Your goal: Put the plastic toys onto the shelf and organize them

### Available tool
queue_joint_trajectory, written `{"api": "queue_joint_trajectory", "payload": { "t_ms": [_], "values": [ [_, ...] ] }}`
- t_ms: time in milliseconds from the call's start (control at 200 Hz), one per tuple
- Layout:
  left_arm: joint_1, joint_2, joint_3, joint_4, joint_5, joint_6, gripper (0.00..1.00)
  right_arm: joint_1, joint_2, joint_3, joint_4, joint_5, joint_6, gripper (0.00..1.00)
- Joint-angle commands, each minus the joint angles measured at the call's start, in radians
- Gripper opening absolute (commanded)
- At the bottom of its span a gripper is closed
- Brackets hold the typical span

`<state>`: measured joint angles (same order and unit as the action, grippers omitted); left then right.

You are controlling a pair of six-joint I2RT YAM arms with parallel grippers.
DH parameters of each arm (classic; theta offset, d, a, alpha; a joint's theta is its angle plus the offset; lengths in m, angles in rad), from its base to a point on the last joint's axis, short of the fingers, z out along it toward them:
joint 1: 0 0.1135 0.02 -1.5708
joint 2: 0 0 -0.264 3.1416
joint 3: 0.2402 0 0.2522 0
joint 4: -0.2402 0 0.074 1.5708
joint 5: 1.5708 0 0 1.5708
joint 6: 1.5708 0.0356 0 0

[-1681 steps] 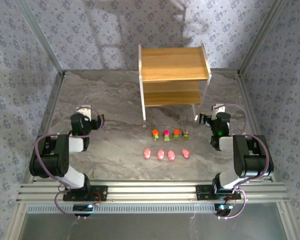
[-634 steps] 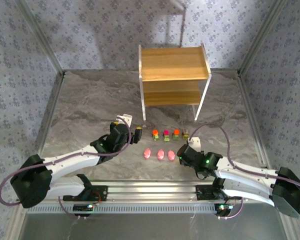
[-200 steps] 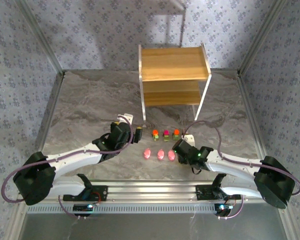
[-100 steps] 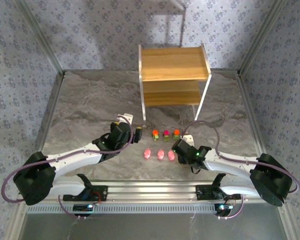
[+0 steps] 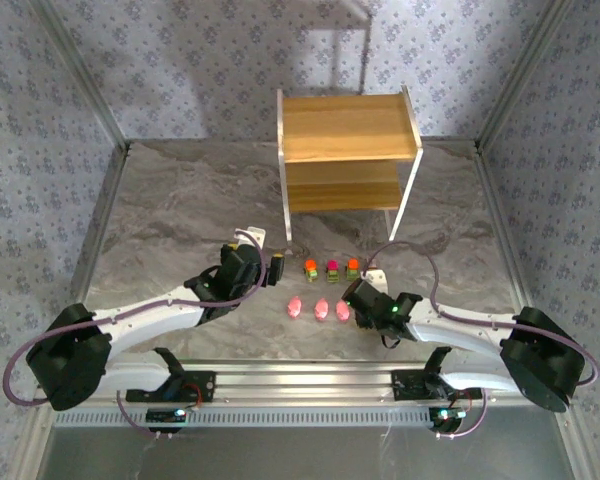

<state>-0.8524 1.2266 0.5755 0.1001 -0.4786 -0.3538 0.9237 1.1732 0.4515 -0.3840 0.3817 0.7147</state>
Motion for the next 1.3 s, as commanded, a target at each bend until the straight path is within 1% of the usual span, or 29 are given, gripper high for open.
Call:
{"api": "queue_joint_trajectory", "payload": {
  "t_ms": [0,375,465,650,979,1294],
  "values": [
    [0.007,0.001,0.027,-0.008,0.011,-0.013,0.95,0.005,-0.018,-0.008,0.003,0.037,0.034,0.43],
    [0.008,-0.002,0.027,-0.011,0.011,-0.013,0.95,0.016,0.001,-0.025,0.026,0.042,0.067,0.43],
    [0.008,-0.002,0.027,-0.011,0.011,-0.013,0.95,0.02,0.005,-0.029,0.032,0.043,0.076,0.46],
    [0.009,-0.002,0.027,-0.013,0.009,-0.013,0.95,0.037,0.008,-0.048,0.048,0.061,0.112,0.46],
    [0.009,0.001,0.028,-0.013,0.012,-0.013,0.95,0.08,0.025,-0.064,0.07,0.124,0.163,0.46],
    [0.01,0.002,0.029,-0.014,0.014,-0.013,0.95,0.097,0.024,-0.084,0.093,0.189,0.206,0.46]
  ]
}}
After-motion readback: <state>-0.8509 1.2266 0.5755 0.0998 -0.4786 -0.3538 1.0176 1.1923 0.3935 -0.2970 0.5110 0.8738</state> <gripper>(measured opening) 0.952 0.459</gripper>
